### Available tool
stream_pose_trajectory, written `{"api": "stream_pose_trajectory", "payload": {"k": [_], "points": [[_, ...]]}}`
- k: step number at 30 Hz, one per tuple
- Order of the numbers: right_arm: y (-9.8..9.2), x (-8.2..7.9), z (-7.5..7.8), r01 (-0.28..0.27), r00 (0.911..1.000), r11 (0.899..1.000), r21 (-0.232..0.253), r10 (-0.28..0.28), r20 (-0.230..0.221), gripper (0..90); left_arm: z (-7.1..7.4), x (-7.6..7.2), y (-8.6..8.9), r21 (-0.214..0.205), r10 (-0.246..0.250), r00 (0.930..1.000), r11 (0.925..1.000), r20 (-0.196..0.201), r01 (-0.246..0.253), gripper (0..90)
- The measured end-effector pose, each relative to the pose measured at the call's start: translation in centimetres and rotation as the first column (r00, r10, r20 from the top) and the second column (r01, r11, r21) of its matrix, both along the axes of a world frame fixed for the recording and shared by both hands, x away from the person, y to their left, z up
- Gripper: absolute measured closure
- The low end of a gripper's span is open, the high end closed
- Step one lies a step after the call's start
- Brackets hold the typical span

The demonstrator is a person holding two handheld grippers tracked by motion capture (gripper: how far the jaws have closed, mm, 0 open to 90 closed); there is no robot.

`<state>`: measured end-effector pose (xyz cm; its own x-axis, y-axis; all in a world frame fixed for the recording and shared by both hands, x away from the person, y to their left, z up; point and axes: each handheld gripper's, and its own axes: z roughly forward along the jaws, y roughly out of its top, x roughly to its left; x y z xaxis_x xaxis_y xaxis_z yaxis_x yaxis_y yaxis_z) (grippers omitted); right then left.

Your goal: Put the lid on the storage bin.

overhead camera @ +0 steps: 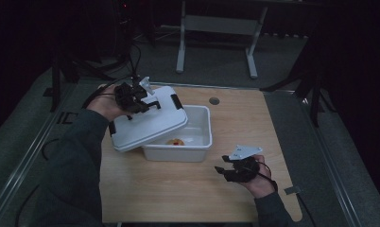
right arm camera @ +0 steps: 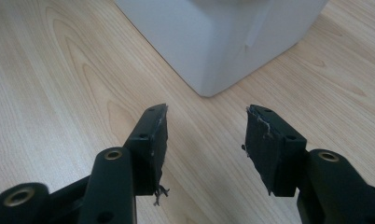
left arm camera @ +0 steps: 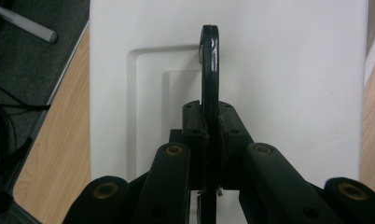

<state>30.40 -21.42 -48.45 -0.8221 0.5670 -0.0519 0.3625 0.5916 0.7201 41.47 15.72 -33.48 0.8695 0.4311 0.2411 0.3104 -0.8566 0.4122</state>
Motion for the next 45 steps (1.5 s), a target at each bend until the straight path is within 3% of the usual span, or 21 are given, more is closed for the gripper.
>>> {"api": "stream_pose_trajectory", "payload": {"k": [6,20,45], "points": [[-0.1,0.0,0.0,0.002,1.0,1.0,0.001,-0.002,-0.001,48.1,-0.1,0.3,-0.5,0.02,-0.023,0.9997,0.9995,-0.008,0.023,84.5],[-0.2,0.0,0.0,0.001,1.0,1.0,0.003,-0.001,-0.001,48.2,-0.2,0.7,-1.6,0.018,-0.072,0.9973,0.9972,-0.012,0.072,84.5],[-0.4,0.0,-0.1,0.004,1.0,1.0,0.004,-0.004,-0.004,48.2,-0.3,1.2,-3.8,0.04,-0.154,0.9881,0.9873,-0.002,0.154,84.5]]}}
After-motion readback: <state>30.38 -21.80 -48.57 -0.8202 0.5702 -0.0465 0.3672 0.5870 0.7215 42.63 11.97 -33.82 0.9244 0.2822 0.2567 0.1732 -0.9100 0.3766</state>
